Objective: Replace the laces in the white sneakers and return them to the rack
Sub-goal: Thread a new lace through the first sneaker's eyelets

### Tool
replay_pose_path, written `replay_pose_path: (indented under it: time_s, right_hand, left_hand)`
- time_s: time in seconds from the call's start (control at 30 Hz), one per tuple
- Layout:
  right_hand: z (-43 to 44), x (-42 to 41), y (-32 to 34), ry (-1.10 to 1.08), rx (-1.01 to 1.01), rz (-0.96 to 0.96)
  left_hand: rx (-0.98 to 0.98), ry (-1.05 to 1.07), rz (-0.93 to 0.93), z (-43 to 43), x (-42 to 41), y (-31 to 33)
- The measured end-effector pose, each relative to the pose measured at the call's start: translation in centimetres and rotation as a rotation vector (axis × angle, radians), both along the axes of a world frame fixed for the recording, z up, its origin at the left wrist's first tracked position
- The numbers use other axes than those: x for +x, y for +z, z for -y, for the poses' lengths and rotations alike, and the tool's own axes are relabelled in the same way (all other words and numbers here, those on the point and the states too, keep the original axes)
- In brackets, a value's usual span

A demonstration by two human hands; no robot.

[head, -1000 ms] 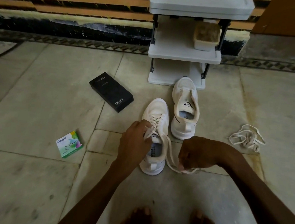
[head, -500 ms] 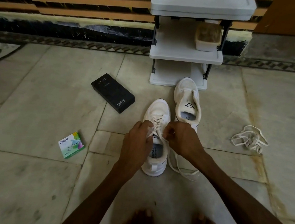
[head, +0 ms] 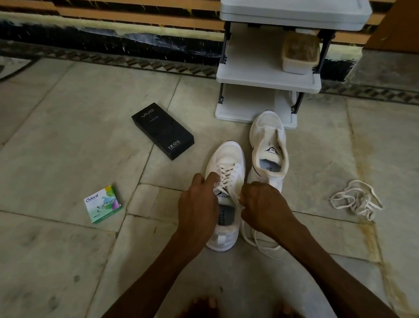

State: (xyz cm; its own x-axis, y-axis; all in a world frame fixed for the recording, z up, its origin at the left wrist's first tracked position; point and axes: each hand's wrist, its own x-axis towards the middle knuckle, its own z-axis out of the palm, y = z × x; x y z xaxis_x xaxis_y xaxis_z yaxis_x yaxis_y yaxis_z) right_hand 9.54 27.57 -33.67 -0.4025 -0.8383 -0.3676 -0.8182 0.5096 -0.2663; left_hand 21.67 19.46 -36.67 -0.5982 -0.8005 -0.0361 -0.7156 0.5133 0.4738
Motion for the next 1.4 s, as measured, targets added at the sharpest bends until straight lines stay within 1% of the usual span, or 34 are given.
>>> replay_pose_path:
  time_s: [0.13,0.2,0.3,0.43,0.5,0.53,0.6,0.67,0.7,0.77,0.83,0.87,0.93,0.97,1.0,1.07,1.13,1.23,1.3,1.33,1.4]
  right_hand:
    - [0.1,-1.0,1.6,0.017,0.123,0.292]
    - [-0.2,-1.3,2.6,-0.002,0.084,0.363]
    - [-0.7,-1.7,4.2,-0.122,-0.031,0.429]
    - [-1.3,-1.9,6.6,-0.102,-0.146,0.462]
    - [-1.5,-2.1,7.4,-0.065,-0.179,0.445]
    - [-1.7,-2.3,7.4,-0.041,-0.182,0.401]
    - [-2.2,-2.6,7.0,0.036,-0.126,0.24]
    - [-2.6,-2.6,6.0,0.097,-0.009,0.149]
    - [-2.8,-2.5,5.4,0.116,0.056,0.139]
    - [-2.9,-2.3,4.0,0.122,0.13,0.201]
    - [-3.1,-2.2,3.0,0.073,0.128,0.324]
    - [-3.1,-2.3,2.5,0.046,0.096,0.376]
    - [-2.9,-2.1,2.1,-0.049,-0.081,0.424]
    - [-2.8,-1.8,2.1,-0.151,-0.204,0.493]
    - [-2.7,-1.4,2.2,-0.291,-0.325,0.621]
    - [-2.3,-0.6,2.7,-0.527,-0.49,0.895]
    - [-2.1,-0.4,2.9,-0.624,-0.561,1.028]
    - [-1.9,-0.5,2.9,-0.724,-0.612,1.068]
    - [-1.8,-0.7,2.5,-0.784,-0.625,1.049]
    - [-1.8,-0.6,2.4,-0.795,-0.628,1.052]
    - [-1.7,-0.6,2.2,-0.814,-0.636,1.083]
  left_hand:
    - [0.009,-0.072,0.002,0.3,0.1,0.0]
    - [0.036,-0.132,-0.028,0.8,0.3,0.0]
    - [0.107,-0.264,-0.167,1.5,0.5,0.8]
    - [0.271,-0.394,-0.232,1.5,-0.5,3.1]
    - [0.3,-0.376,-0.252,1.7,-1.2,4.0]
    - [0.302,-0.34,-0.279,2.1,-1.4,4.3]
    - [0.302,-0.268,-0.359,3.0,-1.8,5.1]
    - [0.283,-0.229,-0.421,3.9,-2.1,6.1]
    - [0.266,-0.226,-0.432,4.2,-2.3,6.5]
    - [0.244,-0.24,-0.424,4.5,-2.5,6.9]
    - [0.274,-0.244,-0.421,4.4,-2.6,6.5]
    - [0.309,-0.237,-0.428,4.3,-2.7,6.3]
    - [0.388,-0.204,-0.468,4.0,-2.6,6.0]
    - [0.422,-0.18,-0.494,3.9,-2.5,5.9]
    - [0.451,-0.156,-0.515,4.0,-2.3,5.7]
    - [0.499,-0.134,-0.525,4.1,-1.9,5.3]
    - [0.53,-0.164,-0.459,4.1,-1.3,4.6]
    - [0.625,-0.239,-0.319,3.5,-0.3,3.9]
    - [0.729,-0.26,-0.316,3.1,0.0,3.6]
    - [0.749,-0.26,-0.335,3.0,0.2,3.5]
    - [0.709,-0.239,-0.373,2.9,0.4,3.2]
